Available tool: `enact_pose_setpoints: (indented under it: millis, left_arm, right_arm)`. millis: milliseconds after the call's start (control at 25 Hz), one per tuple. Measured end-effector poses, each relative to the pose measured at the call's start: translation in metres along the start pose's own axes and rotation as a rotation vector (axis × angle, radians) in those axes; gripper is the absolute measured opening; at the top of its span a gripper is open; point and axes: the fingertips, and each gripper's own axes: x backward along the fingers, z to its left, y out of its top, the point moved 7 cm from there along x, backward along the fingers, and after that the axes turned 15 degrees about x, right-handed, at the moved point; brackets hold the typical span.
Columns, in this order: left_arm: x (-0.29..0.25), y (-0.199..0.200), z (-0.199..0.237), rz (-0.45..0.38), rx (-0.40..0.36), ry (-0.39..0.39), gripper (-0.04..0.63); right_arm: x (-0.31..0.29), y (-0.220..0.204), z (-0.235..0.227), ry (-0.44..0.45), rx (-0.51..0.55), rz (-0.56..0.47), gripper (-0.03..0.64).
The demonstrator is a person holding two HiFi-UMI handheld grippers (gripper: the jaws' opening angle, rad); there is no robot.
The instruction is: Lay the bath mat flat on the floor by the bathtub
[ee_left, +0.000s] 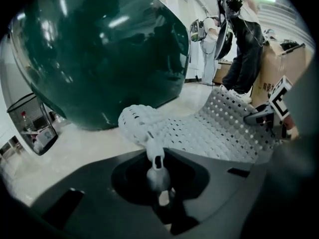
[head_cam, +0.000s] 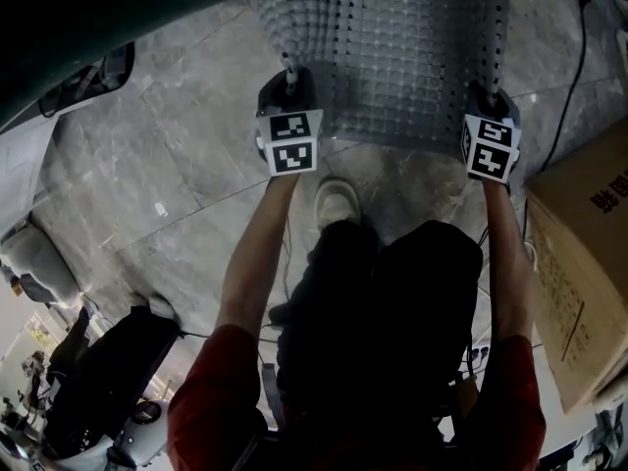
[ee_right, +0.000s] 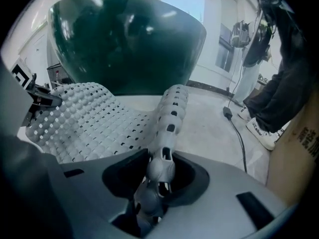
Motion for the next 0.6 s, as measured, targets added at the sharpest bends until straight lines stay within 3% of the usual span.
enact_pose_setpoints:
  millis: [600]
  left_arm:
    - [-0.045,-0.026,0.044,0.117,-0.071,0.043,0.1]
  right_arm:
    - [-0.03,-0.022,-0.011,0.003,-0.042,0.107,0.163]
